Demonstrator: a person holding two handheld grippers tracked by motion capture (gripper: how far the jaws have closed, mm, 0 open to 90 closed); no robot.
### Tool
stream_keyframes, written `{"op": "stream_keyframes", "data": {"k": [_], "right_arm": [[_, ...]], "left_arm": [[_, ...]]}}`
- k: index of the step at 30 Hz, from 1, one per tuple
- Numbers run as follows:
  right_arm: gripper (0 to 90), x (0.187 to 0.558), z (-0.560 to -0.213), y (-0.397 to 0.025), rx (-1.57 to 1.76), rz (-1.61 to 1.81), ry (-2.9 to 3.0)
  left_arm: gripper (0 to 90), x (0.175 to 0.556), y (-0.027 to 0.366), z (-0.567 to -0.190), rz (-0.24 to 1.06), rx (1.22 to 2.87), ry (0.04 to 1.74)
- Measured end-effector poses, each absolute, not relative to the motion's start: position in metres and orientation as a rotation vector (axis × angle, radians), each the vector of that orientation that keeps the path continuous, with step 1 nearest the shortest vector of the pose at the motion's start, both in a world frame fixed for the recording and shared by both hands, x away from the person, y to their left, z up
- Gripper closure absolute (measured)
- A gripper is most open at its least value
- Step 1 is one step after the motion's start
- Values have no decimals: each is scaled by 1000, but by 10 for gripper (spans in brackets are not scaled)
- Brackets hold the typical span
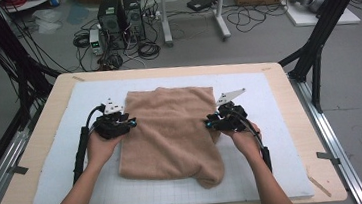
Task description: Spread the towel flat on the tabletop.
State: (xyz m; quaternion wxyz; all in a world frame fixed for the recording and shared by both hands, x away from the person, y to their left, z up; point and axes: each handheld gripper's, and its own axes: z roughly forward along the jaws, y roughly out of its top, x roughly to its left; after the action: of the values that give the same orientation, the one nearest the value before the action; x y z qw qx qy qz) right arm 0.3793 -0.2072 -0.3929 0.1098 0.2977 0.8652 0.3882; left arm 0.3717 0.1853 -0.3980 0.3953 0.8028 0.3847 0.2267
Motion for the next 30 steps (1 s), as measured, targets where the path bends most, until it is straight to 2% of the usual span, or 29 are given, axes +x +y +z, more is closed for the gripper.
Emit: {"op": "stream_keyframes", "data": {"k": [1,11,14,16,23,24,26,30], "right_arm": [[613,375,-390,-208,866,1154,2539],[549,329,-384,-214,758,1223,2550],[524,318,-391,-213,741,1218,2584],[482,311,-397,-213,754,1223,2597],[466,292,-420,-209,745,1134,2667],[474,292,-424,-208,748,1127,2676],[525,292,-430,-206,749,1127,2703],[695,294,-439,-198,722,1135,2737]], "left_arm": [[606,367,186,-396,579,2041,958],[499,315,191,-395,557,2086,827],[448,298,188,-403,595,2108,811],[443,290,186,-411,575,2128,800],[435,275,182,-428,445,2201,762],[444,276,181,-432,434,2231,761],[527,277,181,-438,390,2247,753],[706,275,179,-438,391,2233,732]]}}
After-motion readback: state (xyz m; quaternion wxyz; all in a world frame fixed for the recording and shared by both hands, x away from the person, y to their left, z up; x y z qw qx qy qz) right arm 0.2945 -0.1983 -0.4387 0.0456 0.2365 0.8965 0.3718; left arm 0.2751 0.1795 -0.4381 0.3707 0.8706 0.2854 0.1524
